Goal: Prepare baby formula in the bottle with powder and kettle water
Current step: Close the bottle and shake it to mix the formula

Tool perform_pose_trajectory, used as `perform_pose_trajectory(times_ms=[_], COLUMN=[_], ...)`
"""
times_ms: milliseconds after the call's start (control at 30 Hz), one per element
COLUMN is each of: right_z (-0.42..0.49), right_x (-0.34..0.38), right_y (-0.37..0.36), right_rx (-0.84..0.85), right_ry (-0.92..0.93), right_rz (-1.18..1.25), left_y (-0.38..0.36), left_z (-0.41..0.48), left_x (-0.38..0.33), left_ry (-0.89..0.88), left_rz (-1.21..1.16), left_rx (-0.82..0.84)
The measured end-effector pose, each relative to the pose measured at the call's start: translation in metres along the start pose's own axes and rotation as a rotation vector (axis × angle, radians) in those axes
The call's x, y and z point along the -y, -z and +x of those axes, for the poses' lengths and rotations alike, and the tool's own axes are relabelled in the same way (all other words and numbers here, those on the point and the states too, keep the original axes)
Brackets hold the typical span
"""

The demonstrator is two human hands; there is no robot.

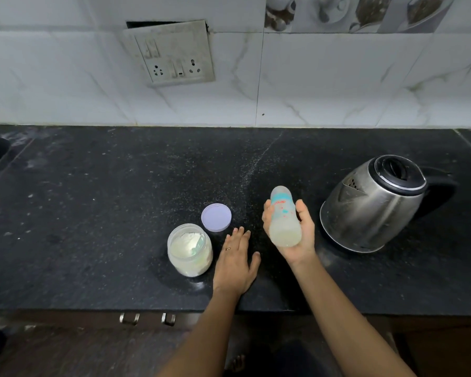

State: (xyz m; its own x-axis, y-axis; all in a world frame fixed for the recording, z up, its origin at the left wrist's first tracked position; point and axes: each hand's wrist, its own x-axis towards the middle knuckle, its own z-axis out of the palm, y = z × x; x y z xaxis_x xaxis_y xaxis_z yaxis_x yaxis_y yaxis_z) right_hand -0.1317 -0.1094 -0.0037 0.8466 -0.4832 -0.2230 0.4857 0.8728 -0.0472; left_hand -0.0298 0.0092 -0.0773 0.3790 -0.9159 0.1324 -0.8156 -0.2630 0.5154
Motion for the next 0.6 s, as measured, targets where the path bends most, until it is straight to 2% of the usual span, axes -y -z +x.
perform_pose_trajectory(times_ms=[133, 267, 333, 600], right_z=[-0.01, -0.003, -0.001, -0.009], right_x=[-0.001, 0.002, 0.001, -0.003], right_y=[-0.004, -0.017, -0.025, -0.032], right_rx=[0.08, 0.117, 0.146, -0.094], right_ry=[0.004, 0.02, -0.005, 0.112], right_rz=[-0.211, -0.083, -0.111, -0.081], left_y=[0.0, 0.001, 0.001, 0.002], left_z=[0.0, 0.0, 0.0, 0.0], left_x=[0.0, -0.001, -0.001, -0.002], left_ry=[0.0, 0.007, 0.008, 0.008], left_rz=[0.009, 0.019, 0.016, 0.022], left_rx=[0.002, 0.005, 0.015, 0.018])
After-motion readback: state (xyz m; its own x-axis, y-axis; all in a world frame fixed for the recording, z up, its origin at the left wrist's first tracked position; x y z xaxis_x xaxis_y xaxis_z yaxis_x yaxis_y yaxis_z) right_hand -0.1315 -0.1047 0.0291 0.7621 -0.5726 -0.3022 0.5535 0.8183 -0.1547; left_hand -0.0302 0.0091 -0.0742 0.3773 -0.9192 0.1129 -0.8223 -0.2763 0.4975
